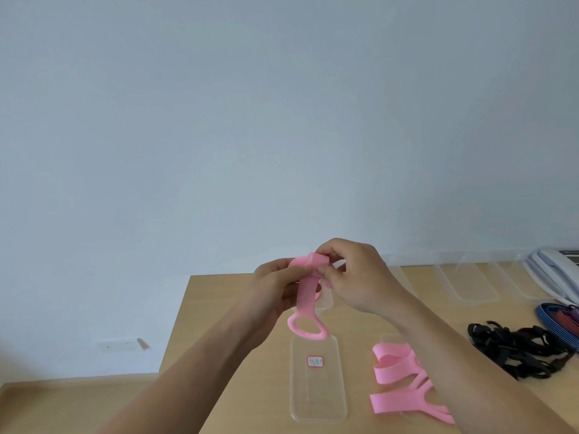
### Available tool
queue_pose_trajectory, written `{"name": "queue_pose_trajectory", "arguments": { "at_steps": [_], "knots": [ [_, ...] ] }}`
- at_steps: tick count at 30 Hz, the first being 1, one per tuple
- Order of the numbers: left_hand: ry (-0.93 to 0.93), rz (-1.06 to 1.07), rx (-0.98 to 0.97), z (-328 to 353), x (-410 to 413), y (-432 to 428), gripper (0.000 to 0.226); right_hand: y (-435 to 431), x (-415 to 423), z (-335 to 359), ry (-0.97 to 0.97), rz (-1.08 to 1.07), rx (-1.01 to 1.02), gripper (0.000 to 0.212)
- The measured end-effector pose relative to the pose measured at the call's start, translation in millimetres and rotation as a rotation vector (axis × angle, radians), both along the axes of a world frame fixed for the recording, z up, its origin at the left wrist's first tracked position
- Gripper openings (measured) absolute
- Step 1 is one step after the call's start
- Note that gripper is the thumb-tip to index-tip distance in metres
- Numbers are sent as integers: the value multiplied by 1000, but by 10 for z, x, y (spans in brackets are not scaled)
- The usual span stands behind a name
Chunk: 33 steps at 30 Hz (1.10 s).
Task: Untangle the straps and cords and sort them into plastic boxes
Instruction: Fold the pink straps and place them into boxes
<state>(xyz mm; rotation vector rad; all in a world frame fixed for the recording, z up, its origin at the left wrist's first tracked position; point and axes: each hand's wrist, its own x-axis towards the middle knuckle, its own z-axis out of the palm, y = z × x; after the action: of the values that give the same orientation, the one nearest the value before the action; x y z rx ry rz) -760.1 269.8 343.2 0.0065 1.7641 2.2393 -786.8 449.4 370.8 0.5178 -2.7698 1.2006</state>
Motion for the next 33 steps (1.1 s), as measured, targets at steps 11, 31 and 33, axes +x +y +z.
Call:
{"name": "queue_pose_trajectory", "arguments": {
  "at_steps": [11,31,33],
  "knots": [
    [-131,-33,101,-136,77,78,30,13,105,-60,147,-140,-35,15],
    [-83,21,-44,-97,139,115,37,-51,291,-296,487,-125,9,21],
    [-101,34,-32,-124,133,125,38,-45,316,-305,496,-102,22,22]
  ]
}}
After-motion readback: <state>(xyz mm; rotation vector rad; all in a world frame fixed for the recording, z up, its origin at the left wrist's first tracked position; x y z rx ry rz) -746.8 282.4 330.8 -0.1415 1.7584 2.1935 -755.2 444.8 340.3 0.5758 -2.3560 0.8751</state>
